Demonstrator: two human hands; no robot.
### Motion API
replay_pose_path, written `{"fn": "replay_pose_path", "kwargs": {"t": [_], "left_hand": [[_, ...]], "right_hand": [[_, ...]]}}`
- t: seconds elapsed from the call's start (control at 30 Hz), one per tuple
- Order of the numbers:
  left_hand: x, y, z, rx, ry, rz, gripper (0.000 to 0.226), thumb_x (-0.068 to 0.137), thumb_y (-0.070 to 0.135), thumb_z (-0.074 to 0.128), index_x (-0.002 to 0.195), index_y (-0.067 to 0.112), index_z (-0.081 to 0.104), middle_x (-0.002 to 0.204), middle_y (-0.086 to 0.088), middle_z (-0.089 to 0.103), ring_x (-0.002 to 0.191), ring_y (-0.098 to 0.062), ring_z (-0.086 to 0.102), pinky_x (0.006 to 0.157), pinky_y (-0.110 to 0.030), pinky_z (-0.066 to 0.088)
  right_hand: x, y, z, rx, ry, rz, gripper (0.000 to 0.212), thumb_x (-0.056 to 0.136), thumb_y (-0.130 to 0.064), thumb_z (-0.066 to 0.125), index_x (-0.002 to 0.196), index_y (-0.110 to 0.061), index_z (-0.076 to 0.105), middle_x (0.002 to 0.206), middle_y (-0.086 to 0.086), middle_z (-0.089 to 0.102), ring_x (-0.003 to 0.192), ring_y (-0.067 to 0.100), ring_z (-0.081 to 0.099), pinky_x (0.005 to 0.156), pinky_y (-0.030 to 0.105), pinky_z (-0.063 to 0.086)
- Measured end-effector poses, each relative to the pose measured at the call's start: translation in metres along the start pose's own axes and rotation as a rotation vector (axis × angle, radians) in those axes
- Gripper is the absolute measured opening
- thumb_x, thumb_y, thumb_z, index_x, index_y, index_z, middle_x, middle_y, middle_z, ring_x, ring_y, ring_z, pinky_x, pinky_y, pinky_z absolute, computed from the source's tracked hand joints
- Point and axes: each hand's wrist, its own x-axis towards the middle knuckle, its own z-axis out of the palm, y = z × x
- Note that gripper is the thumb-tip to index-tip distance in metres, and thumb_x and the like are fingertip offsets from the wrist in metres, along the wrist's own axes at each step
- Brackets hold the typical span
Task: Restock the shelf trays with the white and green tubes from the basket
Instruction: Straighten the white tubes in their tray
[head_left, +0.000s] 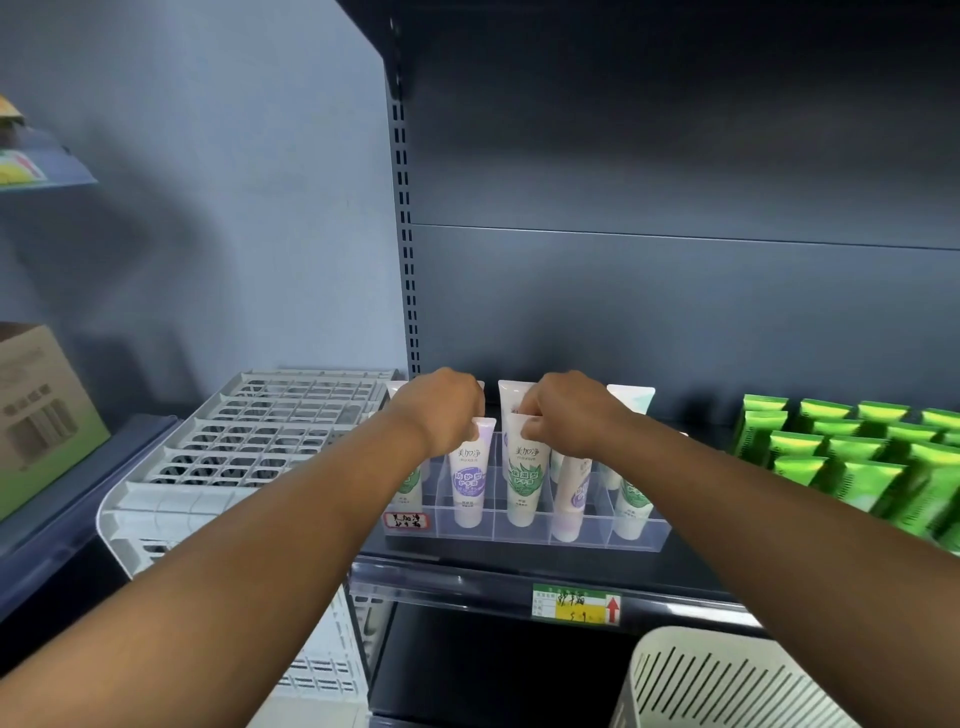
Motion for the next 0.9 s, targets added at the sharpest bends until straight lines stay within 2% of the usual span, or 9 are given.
{"fn": "replay_pose_path", "kwargs": {"t": [0.17, 0.23, 0.27, 0.43, 0.53, 0.63, 0.7, 0.8, 0.9], "left_hand": [[-0.005, 0.007, -0.007, 0.014, 0.005, 0.005, 0.026, 0.09, 0.02, 0.06, 0.113, 0.011, 0.066, 0.111, -0.009, 0.068, 0.098, -0.027, 0.064, 0.089, -0.039, 0.053], [-0.005, 0.011, -0.012, 0.013, 0.027, 0.024, 0.03, 0.09, 0.024, 0.061, 0.118, 0.014, 0.064, 0.112, -0.007, 0.068, 0.094, -0.026, 0.063, 0.085, -0.036, 0.052], [-0.005, 0.014, -0.013, 0.009, 0.035, 0.04, 0.03, 0.089, 0.025, 0.062, 0.118, 0.017, 0.063, 0.109, -0.006, 0.068, 0.091, -0.025, 0.063, 0.081, -0.035, 0.051], [-0.004, 0.044, -0.015, -0.055, 0.066, 0.141, 0.038, 0.088, 0.029, 0.065, 0.124, 0.021, 0.061, 0.119, -0.004, 0.066, 0.103, -0.026, 0.062, 0.089, -0.038, 0.051], [-0.003, 0.069, -0.012, -0.04, 0.039, 0.193, 0.024, 0.089, 0.028, 0.063, 0.109, 0.015, 0.064, 0.108, -0.005, 0.066, 0.096, -0.026, 0.061, 0.082, -0.036, 0.051], [-0.001, 0.09, -0.006, -0.044, 0.042, 0.181, 0.016, 0.088, 0.025, 0.063, 0.079, 0.013, 0.057, 0.08, -0.005, 0.058, 0.081, -0.027, 0.061, 0.069, -0.032, 0.047], [0.0, 0.101, -0.003, -0.038, 0.049, 0.167, 0.015, 0.089, 0.022, 0.062, 0.08, 0.01, 0.059, 0.075, -0.004, 0.052, 0.074, -0.025, 0.057, 0.066, -0.03, 0.043], [0.004, 0.107, 0.0, -0.017, 0.055, 0.154, 0.007, 0.089, 0.015, 0.061, 0.094, 0.009, 0.061, 0.091, -0.01, 0.063, 0.084, -0.028, 0.062, 0.073, -0.033, 0.05], [0.011, 0.106, 0.005, -0.032, 0.049, 0.124, 0.022, 0.089, 0.007, 0.059, 0.11, 0.009, 0.064, 0.108, -0.01, 0.065, 0.096, -0.03, 0.065, 0.083, -0.038, 0.055]], "right_hand": [[-0.005, 0.001, -0.005, -0.001, 0.008, -0.014, 0.022, 0.087, -0.025, 0.062, 0.104, -0.013, 0.071, 0.104, 0.008, 0.069, 0.091, 0.027, 0.064, 0.076, 0.033, 0.052], [-0.008, 0.003, -0.01, -0.025, 0.036, -0.026, 0.019, 0.088, -0.028, 0.062, 0.095, -0.011, 0.067, 0.098, 0.007, 0.065, 0.089, 0.027, 0.061, 0.069, 0.029, 0.043], [-0.01, 0.005, -0.013, -0.033, 0.053, -0.033, 0.021, 0.088, -0.028, 0.062, 0.098, -0.011, 0.066, 0.1, 0.007, 0.065, 0.091, 0.027, 0.06, 0.069, 0.028, 0.04], [-0.029, 0.022, -0.035, -0.006, 0.089, -0.016, 0.031, 0.089, -0.028, 0.061, 0.117, -0.015, 0.065, 0.119, 0.005, 0.065, 0.106, 0.025, 0.06, 0.089, 0.036, 0.05], [-0.042, 0.041, -0.04, -0.032, 0.077, 0.013, 0.039, 0.089, -0.03, 0.062, 0.127, -0.018, 0.059, 0.127, 0.002, 0.061, 0.112, 0.023, 0.058, 0.089, 0.03, 0.045], [-0.056, 0.059, -0.04, -0.078, 0.051, 0.058, 0.037, 0.089, -0.028, 0.061, 0.125, -0.017, 0.06, 0.127, 0.003, 0.06, 0.113, 0.025, 0.057, 0.087, 0.03, 0.045], [-0.062, 0.07, -0.039, -0.096, 0.042, 0.084, 0.033, 0.088, -0.025, 0.06, 0.12, -0.015, 0.062, 0.124, 0.005, 0.061, 0.107, 0.026, 0.058, 0.082, 0.029, 0.046], [-0.067, 0.083, -0.034, -0.126, 0.031, 0.097, 0.028, 0.088, -0.018, 0.058, 0.115, -0.015, 0.065, 0.119, 0.006, 0.064, 0.099, 0.026, 0.059, 0.073, 0.028, 0.042], [-0.067, 0.094, -0.029, -0.086, 0.034, 0.109, 0.029, 0.088, -0.012, 0.056, 0.114, -0.02, 0.069, 0.12, 0.003, 0.066, 0.104, 0.024, 0.062, 0.081, 0.031, 0.05]]}}
